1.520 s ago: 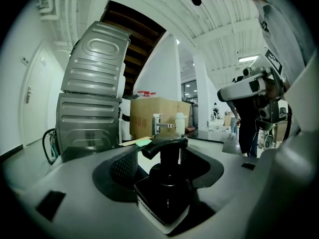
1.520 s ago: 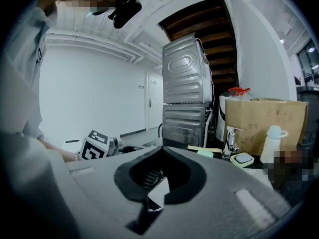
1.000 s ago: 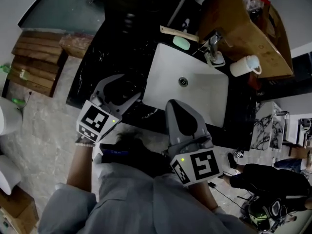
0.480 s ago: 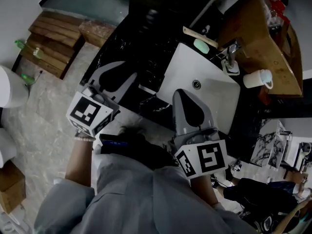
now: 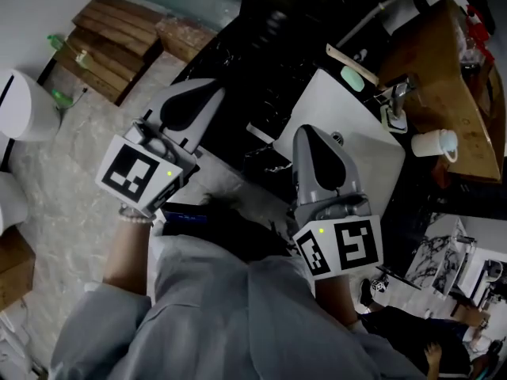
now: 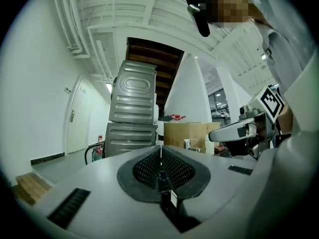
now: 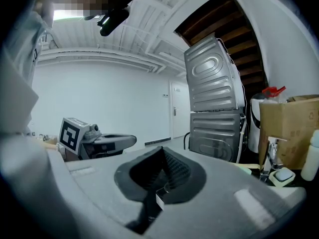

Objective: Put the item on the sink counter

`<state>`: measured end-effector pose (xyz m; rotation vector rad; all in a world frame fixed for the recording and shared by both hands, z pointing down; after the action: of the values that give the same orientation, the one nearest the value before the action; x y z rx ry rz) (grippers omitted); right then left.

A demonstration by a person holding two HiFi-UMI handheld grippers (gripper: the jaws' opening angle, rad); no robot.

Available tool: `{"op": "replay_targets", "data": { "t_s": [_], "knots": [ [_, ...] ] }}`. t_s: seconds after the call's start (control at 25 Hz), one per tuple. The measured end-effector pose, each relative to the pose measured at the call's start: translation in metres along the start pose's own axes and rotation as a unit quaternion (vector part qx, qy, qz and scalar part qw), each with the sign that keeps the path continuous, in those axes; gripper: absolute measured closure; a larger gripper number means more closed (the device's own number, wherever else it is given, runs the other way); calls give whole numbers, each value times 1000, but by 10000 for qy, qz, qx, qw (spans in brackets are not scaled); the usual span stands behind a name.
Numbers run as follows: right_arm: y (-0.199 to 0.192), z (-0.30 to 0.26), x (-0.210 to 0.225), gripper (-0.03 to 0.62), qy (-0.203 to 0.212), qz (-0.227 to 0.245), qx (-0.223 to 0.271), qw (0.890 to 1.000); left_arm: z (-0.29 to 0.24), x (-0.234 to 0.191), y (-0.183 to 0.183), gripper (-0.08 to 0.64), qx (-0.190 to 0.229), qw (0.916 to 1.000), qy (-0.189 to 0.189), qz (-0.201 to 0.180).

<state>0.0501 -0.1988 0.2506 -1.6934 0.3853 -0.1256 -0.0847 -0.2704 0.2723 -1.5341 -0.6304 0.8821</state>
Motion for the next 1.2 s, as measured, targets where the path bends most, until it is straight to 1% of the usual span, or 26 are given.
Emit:
{"op": "replay_targets", "data": {
  "t_s": [0.24, 0.52, 0.84, 1.2],
  "knots": [
    [6, -10, -8, 595, 214, 14, 116, 9997, 12, 3, 9, 552, -59, 9996, 212, -161],
    [9, -21, -17, 595, 440, 72, 185, 9988, 20, 5, 12, 553, -123, 9991, 338, -237],
    [12, -32, -28, 595, 635, 99, 194, 9977, 26, 10, 10, 554, -280, 9988, 318, -227],
    [12, -37, -35, 595, 736, 118, 163, 9971, 28, 13, 9, 554, -378, 9989, 200, -215]
  ]
}}
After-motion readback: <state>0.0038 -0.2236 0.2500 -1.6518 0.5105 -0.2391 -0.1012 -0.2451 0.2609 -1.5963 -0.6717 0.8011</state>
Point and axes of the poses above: the fingertips, and each gripper's own axes: z backward along the fingers, x to its right, y out of its top, the point moved 3 cm from there along z, backward along the fingers, and after that the axes turned 8 degrees about z, right-handed, at the moved point
